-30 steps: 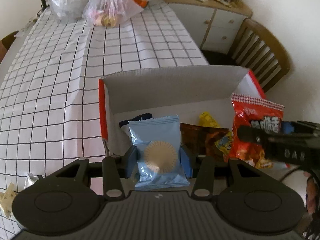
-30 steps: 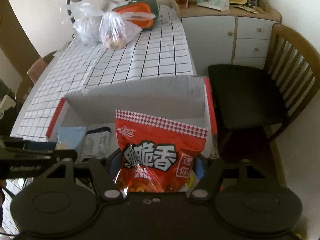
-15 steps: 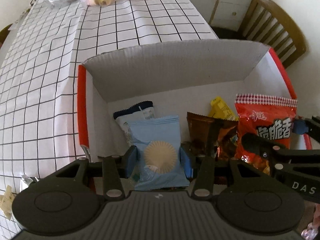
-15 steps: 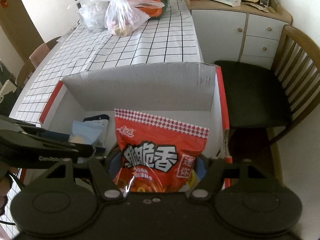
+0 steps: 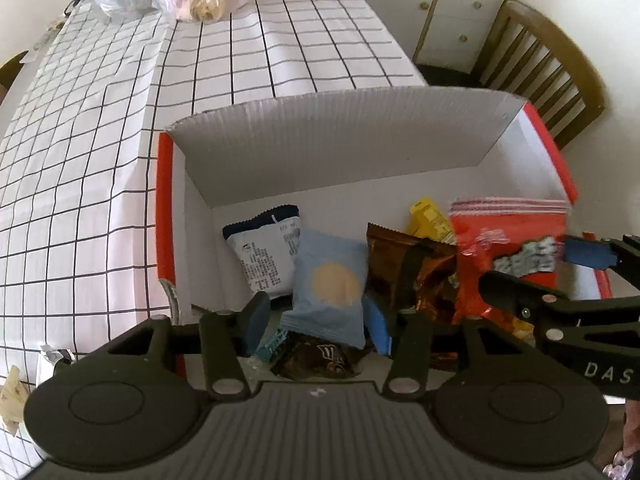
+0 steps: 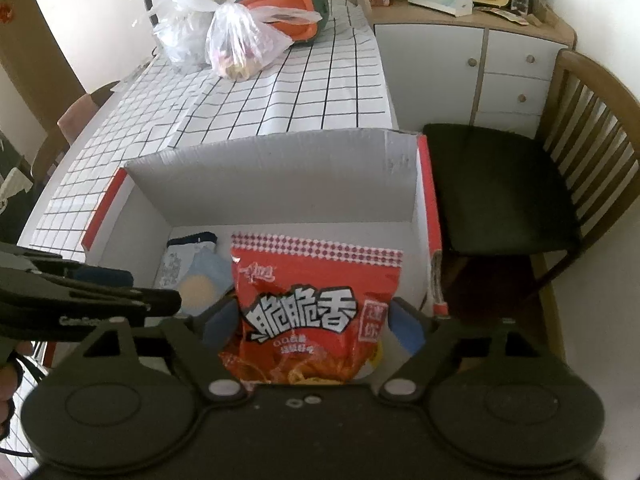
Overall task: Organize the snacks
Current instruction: 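Lower both snacks into the red box and open both grippers, then move both tools back to the cream bun and silver bar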
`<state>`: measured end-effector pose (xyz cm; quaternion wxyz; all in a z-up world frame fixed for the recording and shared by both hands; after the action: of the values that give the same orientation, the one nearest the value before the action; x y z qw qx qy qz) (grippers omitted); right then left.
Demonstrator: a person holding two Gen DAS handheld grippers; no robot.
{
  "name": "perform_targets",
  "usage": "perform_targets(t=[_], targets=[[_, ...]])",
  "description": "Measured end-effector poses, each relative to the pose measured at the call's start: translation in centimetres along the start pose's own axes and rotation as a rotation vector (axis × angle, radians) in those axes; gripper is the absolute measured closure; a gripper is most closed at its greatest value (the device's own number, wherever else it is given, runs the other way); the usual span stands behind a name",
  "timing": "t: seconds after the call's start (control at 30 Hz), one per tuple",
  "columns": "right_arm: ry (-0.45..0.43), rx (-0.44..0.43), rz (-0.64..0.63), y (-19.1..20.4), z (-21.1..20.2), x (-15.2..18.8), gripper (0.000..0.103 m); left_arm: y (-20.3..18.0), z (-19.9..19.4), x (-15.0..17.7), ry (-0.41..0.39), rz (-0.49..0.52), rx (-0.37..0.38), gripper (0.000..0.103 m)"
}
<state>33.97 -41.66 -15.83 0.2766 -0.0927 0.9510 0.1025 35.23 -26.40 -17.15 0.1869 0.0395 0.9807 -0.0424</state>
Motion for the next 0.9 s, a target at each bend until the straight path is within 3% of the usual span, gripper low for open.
perform_targets(t=[0.4,0.53,0.9], targets=[[-0.052,-0.03,-0.02,1.8,-3.3,0.1,0.016,1.0,-3.9,0.9,-0.103,-0.021,0.035,0.046],[-0.083,-0.039,-0.024,2.8,-4.7,0.0,0.009,1.7,-5.4,1.4,-0.142,-0.025,0.043,0.046],[-0.162,-0.069,-0.029,6.3,-8.4,-0.1,0.007,4.2,-9.5,3.1,-0.249,-0.031,0.066,0.04]])
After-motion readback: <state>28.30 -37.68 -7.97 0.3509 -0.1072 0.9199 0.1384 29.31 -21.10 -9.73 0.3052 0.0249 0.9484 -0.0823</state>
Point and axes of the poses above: each gripper's, at about its wrist camera, not at the fingertips, and z roughly the way its jaws point, y to its left, x to its underside, the point moved 6 cm from there along z, roughly the way its jaws point, and after that the axes turned 1 degree about x, right-handed, at the moved point
